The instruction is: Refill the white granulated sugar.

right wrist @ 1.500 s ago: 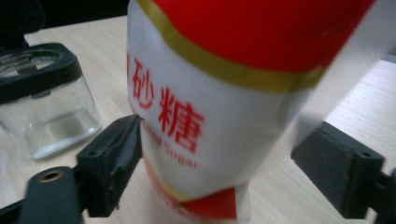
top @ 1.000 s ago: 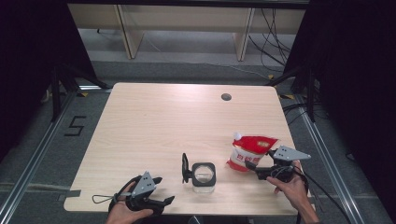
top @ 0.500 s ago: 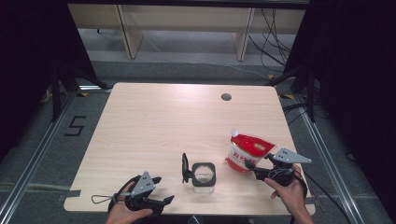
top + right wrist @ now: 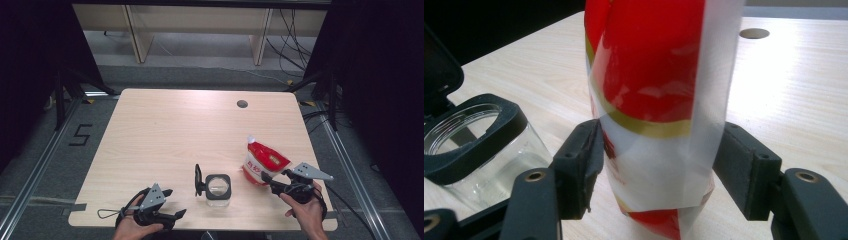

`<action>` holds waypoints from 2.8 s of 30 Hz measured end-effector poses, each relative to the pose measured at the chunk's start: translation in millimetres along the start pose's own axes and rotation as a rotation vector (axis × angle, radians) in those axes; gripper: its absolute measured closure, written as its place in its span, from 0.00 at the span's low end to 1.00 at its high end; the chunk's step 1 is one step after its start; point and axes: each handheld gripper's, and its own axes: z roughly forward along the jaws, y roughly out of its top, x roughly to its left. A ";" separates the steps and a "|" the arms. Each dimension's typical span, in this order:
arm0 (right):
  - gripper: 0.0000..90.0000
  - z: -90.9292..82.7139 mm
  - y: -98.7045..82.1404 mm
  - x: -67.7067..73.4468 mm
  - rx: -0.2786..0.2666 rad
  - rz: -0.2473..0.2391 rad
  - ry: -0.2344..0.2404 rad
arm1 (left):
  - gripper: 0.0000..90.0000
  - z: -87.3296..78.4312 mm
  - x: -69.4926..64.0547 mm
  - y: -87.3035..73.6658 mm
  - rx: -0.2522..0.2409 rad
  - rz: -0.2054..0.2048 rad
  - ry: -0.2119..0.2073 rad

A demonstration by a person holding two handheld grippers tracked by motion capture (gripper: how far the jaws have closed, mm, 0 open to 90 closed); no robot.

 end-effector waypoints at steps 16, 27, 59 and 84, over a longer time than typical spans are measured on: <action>0.46 -2.2 -5.8 3.9 -0.012 -0.029 -0.015 | 0.23 -0.4 0.9 0.1 0.005 0.013 0.003; 0.31 6.9 -12.2 0.3 -0.060 -0.107 -0.003 | 0.23 0.4 -0.5 0.1 -0.009 0.004 -0.003; 0.18 32.0 -27.9 -3.9 -0.002 -0.153 0.024 | 0.22 -0.2 1.3 1.0 0.028 0.043 0.007; 0.19 49.5 -27.6 -11.1 -0.077 -0.130 0.034 | 0.22 2.2 0.1 0.6 0.025 0.022 -0.009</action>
